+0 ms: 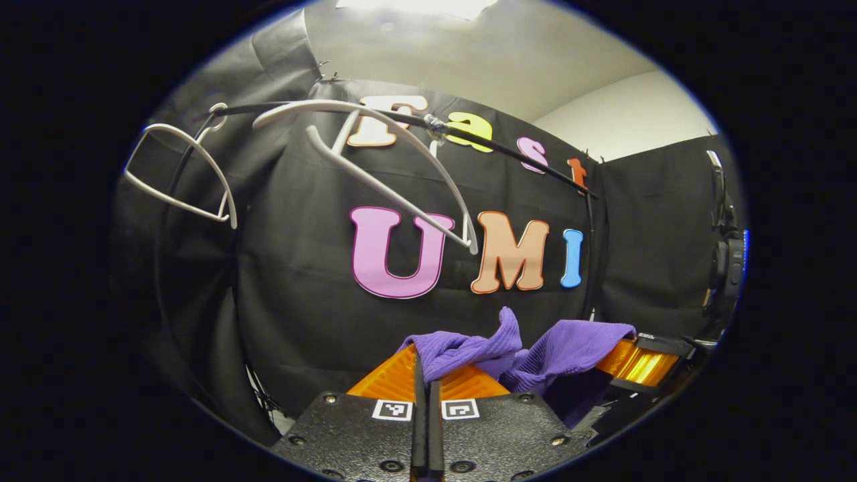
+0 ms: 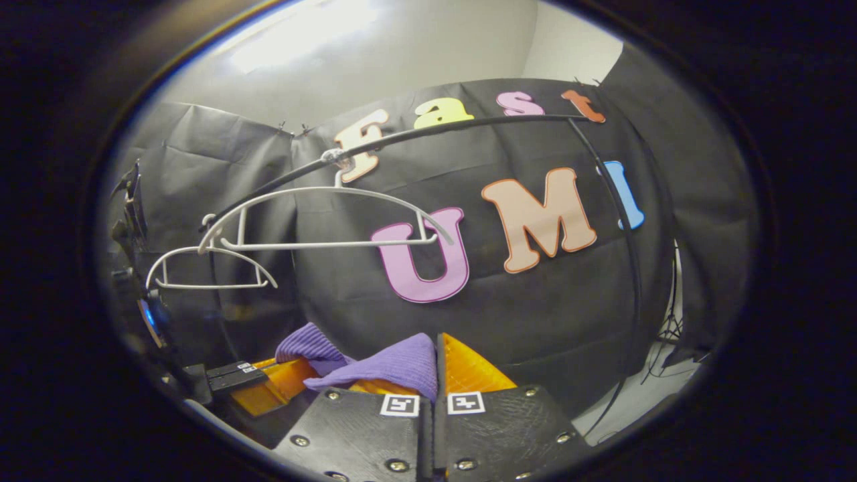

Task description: Grasp the clothes on the hanger with both hands and then place them into the laundry hamper below.

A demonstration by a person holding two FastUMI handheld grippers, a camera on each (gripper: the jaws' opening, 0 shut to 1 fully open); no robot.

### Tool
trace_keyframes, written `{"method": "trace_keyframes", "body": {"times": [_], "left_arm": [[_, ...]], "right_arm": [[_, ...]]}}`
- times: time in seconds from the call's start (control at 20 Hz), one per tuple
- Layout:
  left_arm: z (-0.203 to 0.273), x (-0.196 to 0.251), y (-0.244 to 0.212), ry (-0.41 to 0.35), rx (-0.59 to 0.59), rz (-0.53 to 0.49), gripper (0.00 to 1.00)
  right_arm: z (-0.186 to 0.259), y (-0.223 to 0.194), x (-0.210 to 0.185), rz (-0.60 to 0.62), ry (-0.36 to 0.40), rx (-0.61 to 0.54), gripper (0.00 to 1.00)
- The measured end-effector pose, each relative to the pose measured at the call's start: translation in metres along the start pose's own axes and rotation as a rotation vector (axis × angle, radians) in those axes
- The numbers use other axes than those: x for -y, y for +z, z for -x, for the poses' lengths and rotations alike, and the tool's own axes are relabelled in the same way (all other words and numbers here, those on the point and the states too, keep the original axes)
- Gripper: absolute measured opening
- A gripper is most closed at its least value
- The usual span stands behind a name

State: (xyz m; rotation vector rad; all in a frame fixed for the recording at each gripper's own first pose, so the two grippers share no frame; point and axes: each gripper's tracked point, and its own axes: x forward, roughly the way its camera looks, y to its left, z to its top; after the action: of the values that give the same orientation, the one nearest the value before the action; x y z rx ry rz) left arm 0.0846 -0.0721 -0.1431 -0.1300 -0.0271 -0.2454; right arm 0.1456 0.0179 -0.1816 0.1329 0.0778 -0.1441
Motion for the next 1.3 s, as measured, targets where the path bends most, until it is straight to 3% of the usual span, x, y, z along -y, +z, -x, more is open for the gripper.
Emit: {"method": "trace_keyframes", "body": {"times": [0.15,0.4,0.45,0.5,1.3], "left_arm": [[-0.015,-0.004,-0.028,0.016,0.0,0.017,0.01],[-0.037,-0.013,-0.091,0.025,-0.097,0.03,0.02],[-0.04,-0.015,-0.103,0.032,-0.112,0.024,0.0],[-0.043,-0.02,-0.113,0.037,-0.119,0.02,0.02],[-0.038,-0.036,-0.265,0.075,-0.34,0.03,0.02]], "right_arm": [[-0.015,-0.027,0.016,-0.006,-0.041,-0.03,0.01],[-0.034,-0.088,0.036,-0.008,-0.08,-0.139,0.01],[-0.036,-0.1,0.039,-0.008,-0.085,-0.159,0.06],[-0.038,-0.109,0.043,-0.008,-0.09,-0.175,0.01],[-0.027,-0.268,0.116,-0.053,-0.233,-0.402,0.03]]}}
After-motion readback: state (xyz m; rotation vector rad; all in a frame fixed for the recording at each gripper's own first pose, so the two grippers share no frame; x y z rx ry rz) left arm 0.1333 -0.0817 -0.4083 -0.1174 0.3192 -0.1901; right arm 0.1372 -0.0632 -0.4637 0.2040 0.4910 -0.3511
